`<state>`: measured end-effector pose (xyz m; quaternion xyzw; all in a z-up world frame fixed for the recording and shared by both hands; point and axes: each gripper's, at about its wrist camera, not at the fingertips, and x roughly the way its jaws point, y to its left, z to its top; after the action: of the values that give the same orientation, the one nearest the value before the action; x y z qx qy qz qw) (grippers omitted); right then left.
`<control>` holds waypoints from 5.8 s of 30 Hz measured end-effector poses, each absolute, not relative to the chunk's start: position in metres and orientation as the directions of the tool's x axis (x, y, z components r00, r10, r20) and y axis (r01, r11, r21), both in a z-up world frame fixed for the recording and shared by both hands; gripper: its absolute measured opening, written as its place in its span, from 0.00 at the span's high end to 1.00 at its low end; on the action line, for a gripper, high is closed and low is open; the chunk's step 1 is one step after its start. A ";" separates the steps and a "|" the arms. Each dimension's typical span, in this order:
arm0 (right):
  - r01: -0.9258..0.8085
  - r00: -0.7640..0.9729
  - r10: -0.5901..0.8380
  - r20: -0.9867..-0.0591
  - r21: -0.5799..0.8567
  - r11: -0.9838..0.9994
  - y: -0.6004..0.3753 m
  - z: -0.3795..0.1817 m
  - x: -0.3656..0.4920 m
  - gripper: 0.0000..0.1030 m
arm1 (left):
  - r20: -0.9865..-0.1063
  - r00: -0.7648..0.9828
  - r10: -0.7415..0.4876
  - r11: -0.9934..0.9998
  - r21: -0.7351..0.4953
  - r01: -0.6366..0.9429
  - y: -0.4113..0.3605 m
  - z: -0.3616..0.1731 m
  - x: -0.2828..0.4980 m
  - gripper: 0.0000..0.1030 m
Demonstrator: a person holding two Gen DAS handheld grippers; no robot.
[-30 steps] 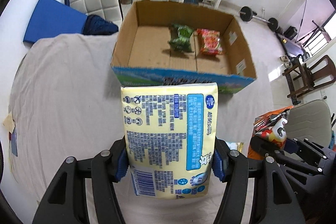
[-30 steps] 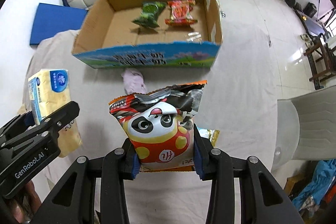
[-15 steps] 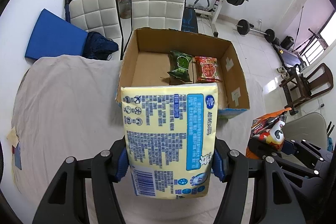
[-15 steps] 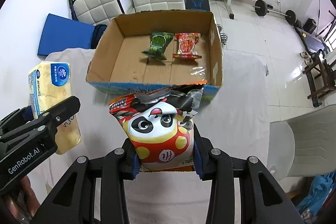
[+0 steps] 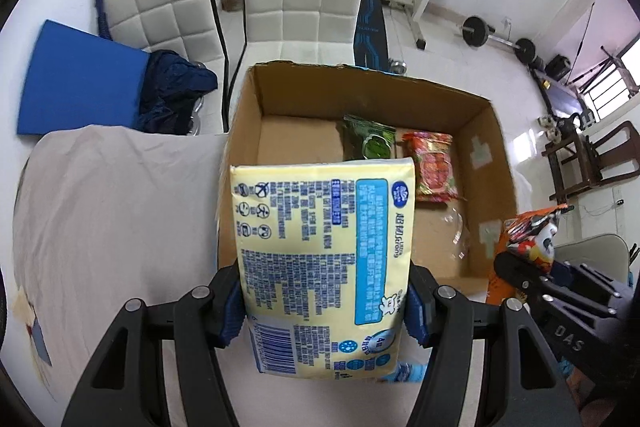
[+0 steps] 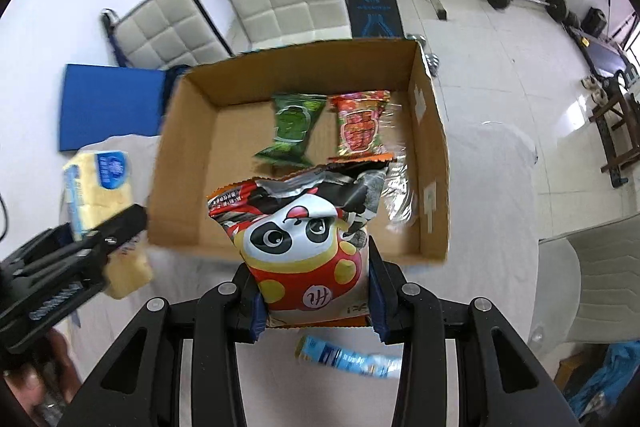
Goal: Organize soft objects
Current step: 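Carry carton and panda bag into the box and release both, then grasp the lilac towel with the left tool while the right grasps the blue drink tube, then lower towel and drink tube into the box and open both tools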
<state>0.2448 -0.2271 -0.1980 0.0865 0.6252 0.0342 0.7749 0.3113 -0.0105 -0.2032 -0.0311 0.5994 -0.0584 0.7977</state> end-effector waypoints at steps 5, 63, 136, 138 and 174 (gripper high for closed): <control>0.094 0.119 0.140 -0.983 0.151 0.984 -0.234 -0.249 0.286 0.59 | -0.976 0.187 -0.115 0.992 -0.103 0.071 -0.015 -0.244 0.364 0.41; 0.056 0.268 0.012 -0.963 0.028 0.998 -0.218 -0.204 0.220 0.00 | -0.932 0.356 -0.073 0.995 -0.043 0.094 -0.014 -0.176 0.262 0.11; 0.101 -0.226 0.113 -0.968 0.092 0.991 -0.233 -0.372 0.051 0.81 | -0.998 -0.067 0.021 0.999 0.017 0.046 -0.075 -0.387 0.143 0.62; 0.087 -0.218 0.101 -0.971 0.084 0.993 -0.226 -0.372 0.046 0.80 | -0.997 -0.066 0.026 0.999 0.023 0.041 -0.073 -0.390 0.132 0.61; 0.021 0.161 0.289 -0.944 0.296 0.955 -0.217 -0.170 0.157 0.85 | -0.941 0.274 -0.197 0.980 -0.193 0.044 -0.044 -0.166 0.199 0.63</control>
<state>0.1571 -0.2171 -0.1699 0.1207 0.6414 0.0889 0.7524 0.1994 -0.0442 -0.1659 -0.0642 0.5979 -0.0758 0.7954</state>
